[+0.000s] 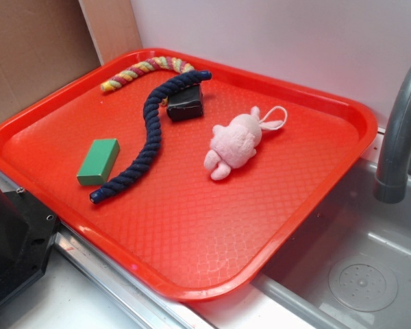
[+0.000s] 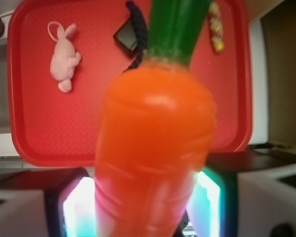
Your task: Grab the carrot.
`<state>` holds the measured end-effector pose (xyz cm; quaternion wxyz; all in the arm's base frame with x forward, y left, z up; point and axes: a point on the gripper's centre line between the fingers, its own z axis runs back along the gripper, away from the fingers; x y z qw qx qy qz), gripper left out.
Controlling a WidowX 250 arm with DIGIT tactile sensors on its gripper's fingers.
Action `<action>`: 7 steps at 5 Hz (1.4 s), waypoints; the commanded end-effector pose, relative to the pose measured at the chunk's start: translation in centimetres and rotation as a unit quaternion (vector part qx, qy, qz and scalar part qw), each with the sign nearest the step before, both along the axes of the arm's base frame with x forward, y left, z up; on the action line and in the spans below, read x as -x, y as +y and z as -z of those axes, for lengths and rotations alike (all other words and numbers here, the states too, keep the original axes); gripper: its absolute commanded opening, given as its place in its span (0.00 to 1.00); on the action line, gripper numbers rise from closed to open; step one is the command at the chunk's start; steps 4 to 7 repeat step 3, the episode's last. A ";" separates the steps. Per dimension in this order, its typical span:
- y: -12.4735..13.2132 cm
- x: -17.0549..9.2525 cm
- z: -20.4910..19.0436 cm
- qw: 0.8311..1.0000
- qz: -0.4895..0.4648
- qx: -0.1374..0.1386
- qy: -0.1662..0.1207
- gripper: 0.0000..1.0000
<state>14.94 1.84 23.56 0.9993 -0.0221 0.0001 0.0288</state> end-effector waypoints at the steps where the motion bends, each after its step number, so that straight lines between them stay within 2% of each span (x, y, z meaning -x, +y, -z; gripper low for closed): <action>1: 0.9 -3.3 -1.6 0.998 0.007 -0.050 -0.031 0.00; 3: 0.8 -4.1 -0.6 0.998 0.012 -0.061 -0.015 0.00; 7: 0.8 -4.1 -0.6 0.998 0.012 -0.061 -0.015 0.00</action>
